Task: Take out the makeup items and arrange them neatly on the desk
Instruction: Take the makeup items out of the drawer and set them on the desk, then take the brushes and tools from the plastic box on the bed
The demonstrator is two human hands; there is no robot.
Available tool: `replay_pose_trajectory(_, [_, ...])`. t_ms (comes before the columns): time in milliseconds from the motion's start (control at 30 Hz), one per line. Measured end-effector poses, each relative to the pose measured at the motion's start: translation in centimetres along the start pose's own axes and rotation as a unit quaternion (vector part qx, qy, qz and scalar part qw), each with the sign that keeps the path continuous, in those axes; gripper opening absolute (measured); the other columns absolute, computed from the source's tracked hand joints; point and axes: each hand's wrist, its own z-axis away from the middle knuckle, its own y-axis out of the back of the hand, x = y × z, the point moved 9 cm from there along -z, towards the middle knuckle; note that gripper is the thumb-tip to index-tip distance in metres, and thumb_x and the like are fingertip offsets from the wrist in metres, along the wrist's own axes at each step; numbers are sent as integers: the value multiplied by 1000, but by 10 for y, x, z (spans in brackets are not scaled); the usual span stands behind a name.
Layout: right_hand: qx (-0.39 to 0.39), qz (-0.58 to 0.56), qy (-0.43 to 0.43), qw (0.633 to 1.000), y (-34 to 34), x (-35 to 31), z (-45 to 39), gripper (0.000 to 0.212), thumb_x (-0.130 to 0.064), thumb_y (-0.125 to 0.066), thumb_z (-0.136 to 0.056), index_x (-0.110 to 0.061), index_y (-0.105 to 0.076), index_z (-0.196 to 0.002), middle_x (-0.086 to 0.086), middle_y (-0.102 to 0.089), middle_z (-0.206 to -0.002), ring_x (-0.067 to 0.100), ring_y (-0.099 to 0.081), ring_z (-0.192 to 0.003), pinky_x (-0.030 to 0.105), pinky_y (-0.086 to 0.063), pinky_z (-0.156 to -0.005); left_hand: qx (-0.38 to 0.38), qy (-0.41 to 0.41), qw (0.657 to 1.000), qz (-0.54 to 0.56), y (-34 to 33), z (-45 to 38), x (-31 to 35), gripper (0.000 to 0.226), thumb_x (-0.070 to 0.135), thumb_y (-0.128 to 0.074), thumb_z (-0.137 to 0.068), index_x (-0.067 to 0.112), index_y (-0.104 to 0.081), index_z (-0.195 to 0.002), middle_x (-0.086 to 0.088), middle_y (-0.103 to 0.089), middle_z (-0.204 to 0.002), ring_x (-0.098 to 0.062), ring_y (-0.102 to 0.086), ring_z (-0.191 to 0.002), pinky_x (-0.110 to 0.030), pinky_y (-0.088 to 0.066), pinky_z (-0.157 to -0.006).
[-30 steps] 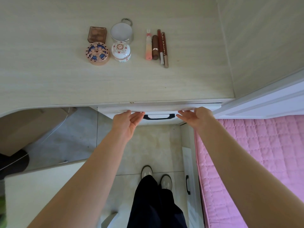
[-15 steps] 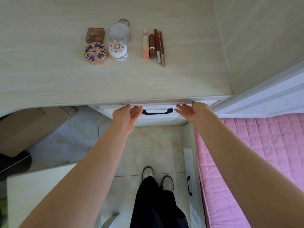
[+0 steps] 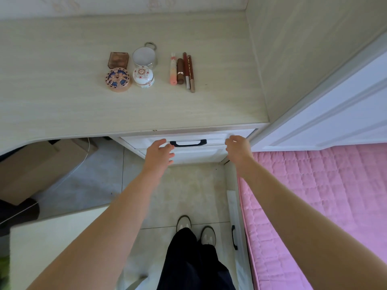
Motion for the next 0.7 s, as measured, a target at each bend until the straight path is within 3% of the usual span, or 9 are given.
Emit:
replay_pose_trajectory(67, [11,103,63,993,9,-4,23,45,-15,-40,-96,-9,-41,-140,11,-56,-127,26,-55,-108,31,-44,-85,-5,-75,986,-147,-8,14,9,31,19,-52,-95,16,-53,-126,-7,-65,-115,-24,-62,-101,-42,-53,-86])
replay_pose_trajectory(133, [13,187,125,974,16,-4,48,42,-17,-40,-97,-7,-41,-138,12,-52,-135,30,-50,-121,38,-43,-97,-11,-151,951,-270,-20,33,19,30,21,-49,-96,17,-54,-125,-3,-65,-114,-22,-59,-105,-36,-50,-84])
replay_pose_trajectory(200, [17,257,164,952,24,3,73,39,-16,-40,-97,-6,-42,-134,14,-49,-134,32,-47,-122,42,-42,-97,-30,-203,921,-330,-34,52,20,31,20,-49,-96,16,-53,-126,0,-64,-114,-22,-57,-108,-33,-45,-86])
replay_pose_trajectory(300, [33,313,197,929,36,19,106,33,-15,-39,-96,-5,-44,-127,14,-50,-125,32,-46,-116,40,-42,-91,-59,-277,857,-430,-59,83,19,32,20,-49,-96,15,-52,-127,0,-61,-121,-25,-51,-114,-38,-44,-92])
replay_pose_trajectory(400, [69,348,198,914,47,42,141,45,-17,-38,-97,-7,-35,-141,10,-46,-135,27,-38,-126,35,-35,-99,-89,-351,773,-520,-79,117,19,33,23,-49,-95,14,-52,-127,-4,-62,-120,-27,-49,-115,-40,-45,-90])
replay_pose_trajectory(533, [129,351,184,909,50,79,191,47,-19,-40,-98,-8,-33,-143,6,-40,-144,24,-31,-135,32,-29,-110,-167,-467,637,-590,-103,168,10,39,25,-49,-95,13,-51,-133,-2,-60,-125,-23,-49,-119,-36,-43,-94])
replay_pose_trajectory(700, [201,366,82,905,56,135,245,52,-23,-40,-97,-10,-29,-146,4,-36,-147,27,-25,-141,42,-22,-114,-266,-552,537,-579,-116,229,-19,43,23,-52,-95,9,-49,-136,-5,-55,-135,-25,-43,-131,-38,-39,-106])
